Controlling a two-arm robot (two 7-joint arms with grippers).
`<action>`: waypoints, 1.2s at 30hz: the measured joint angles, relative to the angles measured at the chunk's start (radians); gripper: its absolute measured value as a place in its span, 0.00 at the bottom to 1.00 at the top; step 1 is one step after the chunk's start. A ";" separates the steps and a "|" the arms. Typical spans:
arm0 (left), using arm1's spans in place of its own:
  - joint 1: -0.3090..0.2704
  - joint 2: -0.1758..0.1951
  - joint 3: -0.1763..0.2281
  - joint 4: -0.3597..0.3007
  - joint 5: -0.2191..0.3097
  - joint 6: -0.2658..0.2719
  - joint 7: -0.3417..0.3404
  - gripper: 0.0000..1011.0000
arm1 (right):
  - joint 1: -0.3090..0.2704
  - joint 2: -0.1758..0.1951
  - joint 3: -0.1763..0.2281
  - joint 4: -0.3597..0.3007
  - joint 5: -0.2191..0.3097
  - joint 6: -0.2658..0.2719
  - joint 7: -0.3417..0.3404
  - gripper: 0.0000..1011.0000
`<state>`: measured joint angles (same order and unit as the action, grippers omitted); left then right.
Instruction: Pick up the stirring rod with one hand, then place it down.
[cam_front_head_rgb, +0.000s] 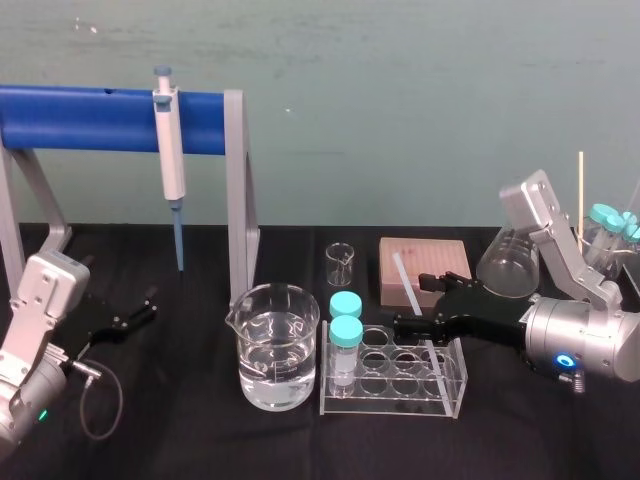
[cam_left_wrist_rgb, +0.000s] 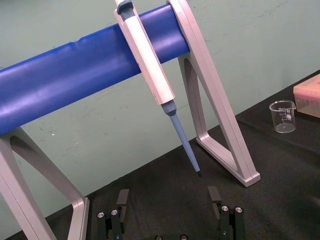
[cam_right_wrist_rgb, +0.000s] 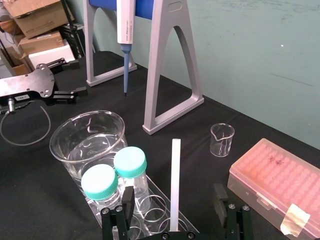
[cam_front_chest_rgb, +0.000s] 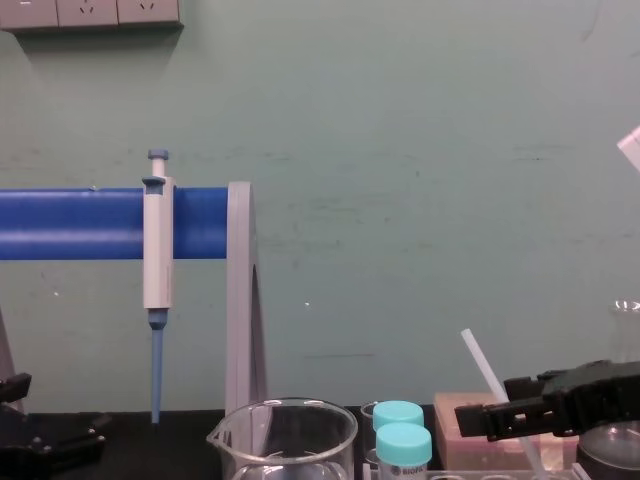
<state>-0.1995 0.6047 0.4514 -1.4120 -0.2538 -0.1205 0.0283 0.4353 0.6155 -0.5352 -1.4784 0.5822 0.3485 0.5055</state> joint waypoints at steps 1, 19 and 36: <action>0.000 0.000 0.000 0.000 0.000 0.000 0.000 0.99 | 0.000 0.000 0.000 0.000 0.000 0.000 0.000 0.99; 0.000 0.000 0.000 0.000 0.000 0.000 0.000 0.99 | -0.002 0.000 0.003 -0.002 0.005 -0.001 0.000 0.48; 0.000 0.000 0.000 0.000 0.000 0.000 0.000 0.99 | -0.002 0.000 0.003 -0.002 0.006 -0.001 0.000 0.07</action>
<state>-0.1995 0.6047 0.4514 -1.4120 -0.2539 -0.1206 0.0283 0.4334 0.6159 -0.5318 -1.4804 0.5877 0.3473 0.5056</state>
